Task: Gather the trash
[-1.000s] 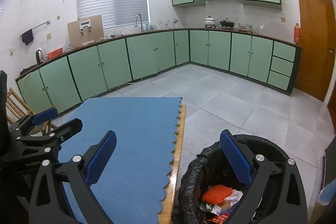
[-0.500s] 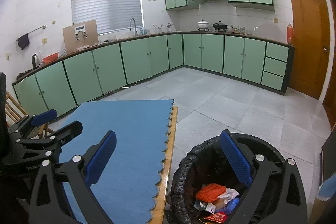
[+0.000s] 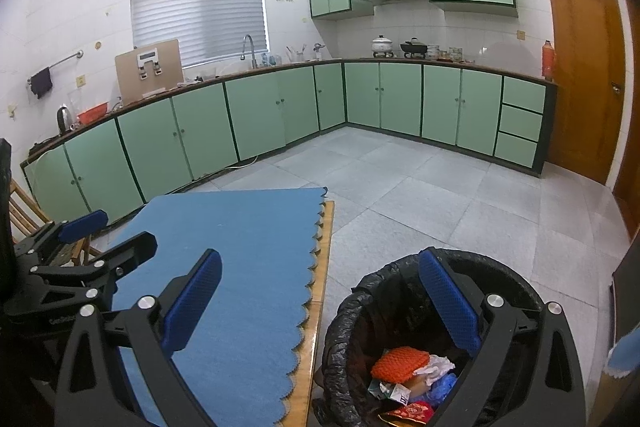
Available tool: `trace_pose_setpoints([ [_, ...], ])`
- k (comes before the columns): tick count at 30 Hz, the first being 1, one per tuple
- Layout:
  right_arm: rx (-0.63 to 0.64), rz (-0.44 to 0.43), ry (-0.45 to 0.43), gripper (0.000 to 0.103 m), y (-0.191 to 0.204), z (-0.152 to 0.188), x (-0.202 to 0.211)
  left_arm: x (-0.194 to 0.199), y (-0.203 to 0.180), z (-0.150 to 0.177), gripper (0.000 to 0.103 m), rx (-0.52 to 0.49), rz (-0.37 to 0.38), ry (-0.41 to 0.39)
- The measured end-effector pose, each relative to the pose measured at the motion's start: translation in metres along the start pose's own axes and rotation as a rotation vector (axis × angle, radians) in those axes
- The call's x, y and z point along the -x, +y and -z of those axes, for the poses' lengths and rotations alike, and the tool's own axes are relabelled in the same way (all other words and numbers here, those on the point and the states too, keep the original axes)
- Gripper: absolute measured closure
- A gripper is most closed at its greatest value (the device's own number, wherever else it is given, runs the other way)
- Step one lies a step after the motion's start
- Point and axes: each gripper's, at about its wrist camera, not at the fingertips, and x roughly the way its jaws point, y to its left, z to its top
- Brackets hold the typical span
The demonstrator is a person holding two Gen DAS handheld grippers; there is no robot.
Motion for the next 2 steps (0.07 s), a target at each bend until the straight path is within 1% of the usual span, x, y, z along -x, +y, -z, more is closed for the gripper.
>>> trace_pose_setpoints([
  [2, -0.002, 0.000, 0.000, 0.006, -0.0008, 0.0007, -0.0003, -0.0009, 0.0004, -0.0008, 0.006, 0.001, 0.000, 0.003],
])
